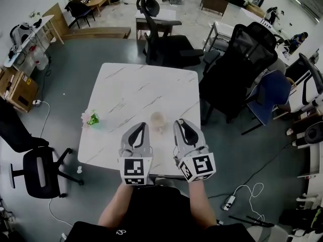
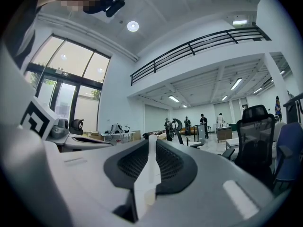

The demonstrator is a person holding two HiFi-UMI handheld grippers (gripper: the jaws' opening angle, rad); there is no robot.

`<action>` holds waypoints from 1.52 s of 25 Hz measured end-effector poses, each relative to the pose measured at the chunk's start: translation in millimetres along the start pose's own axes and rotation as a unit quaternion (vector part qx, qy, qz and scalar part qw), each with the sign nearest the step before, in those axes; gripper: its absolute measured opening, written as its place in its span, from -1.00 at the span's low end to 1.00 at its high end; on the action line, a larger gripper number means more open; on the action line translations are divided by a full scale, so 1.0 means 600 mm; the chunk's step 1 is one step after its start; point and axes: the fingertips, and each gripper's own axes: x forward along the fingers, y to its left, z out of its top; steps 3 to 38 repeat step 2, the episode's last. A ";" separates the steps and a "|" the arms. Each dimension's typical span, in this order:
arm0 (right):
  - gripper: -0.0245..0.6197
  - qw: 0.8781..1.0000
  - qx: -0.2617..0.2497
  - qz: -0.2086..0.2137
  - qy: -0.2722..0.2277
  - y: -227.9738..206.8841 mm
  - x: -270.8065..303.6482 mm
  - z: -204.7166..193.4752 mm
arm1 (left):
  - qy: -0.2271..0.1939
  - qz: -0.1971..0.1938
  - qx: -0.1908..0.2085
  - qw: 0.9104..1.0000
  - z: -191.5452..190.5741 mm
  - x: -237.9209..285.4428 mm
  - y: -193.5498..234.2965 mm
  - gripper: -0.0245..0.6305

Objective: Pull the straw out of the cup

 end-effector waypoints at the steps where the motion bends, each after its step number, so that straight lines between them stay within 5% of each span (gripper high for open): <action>1: -0.78 1.000 0.000 0.000 0.000 0.000 0.000 0.000 | 0.000 0.000 0.000 1.000 0.000 0.000 -0.001 -0.92; 38: -0.78 1.000 -0.001 0.000 0.000 -0.001 -0.001 0.000 | 0.000 -0.001 -0.001 1.000 0.001 0.001 -0.001 -0.92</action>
